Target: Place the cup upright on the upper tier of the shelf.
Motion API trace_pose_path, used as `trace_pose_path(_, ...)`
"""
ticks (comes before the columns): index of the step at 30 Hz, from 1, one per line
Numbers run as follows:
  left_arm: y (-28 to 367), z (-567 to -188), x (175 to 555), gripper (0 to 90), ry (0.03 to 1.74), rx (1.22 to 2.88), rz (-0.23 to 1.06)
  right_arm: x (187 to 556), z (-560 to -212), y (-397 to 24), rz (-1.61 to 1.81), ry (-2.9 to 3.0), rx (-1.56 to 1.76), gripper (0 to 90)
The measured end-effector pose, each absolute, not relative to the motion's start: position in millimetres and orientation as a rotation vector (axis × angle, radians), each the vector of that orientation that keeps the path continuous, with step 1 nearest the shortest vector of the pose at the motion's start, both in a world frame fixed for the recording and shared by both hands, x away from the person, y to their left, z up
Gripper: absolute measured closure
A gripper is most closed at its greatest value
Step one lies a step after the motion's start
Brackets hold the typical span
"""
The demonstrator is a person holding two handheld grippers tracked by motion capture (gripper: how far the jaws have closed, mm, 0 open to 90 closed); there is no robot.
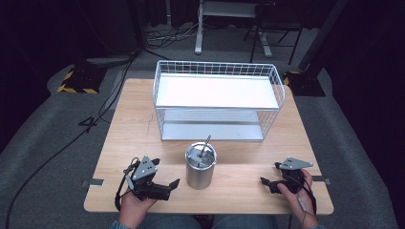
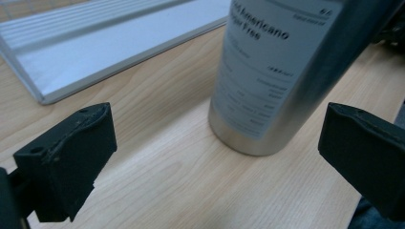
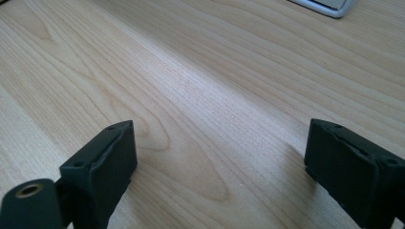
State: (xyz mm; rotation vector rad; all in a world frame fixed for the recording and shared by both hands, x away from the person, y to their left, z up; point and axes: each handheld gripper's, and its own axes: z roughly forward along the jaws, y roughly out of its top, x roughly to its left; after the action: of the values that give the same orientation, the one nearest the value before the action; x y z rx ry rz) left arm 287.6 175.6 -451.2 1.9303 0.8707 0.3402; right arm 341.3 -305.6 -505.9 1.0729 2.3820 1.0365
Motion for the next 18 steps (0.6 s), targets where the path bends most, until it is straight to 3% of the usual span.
trace_pose_path(18,137.4,-448.4,288.4,0.0,0.698,1.92,0.347,341.3,-505.9,-305.6,1.037,2.382,1.073,10.8)
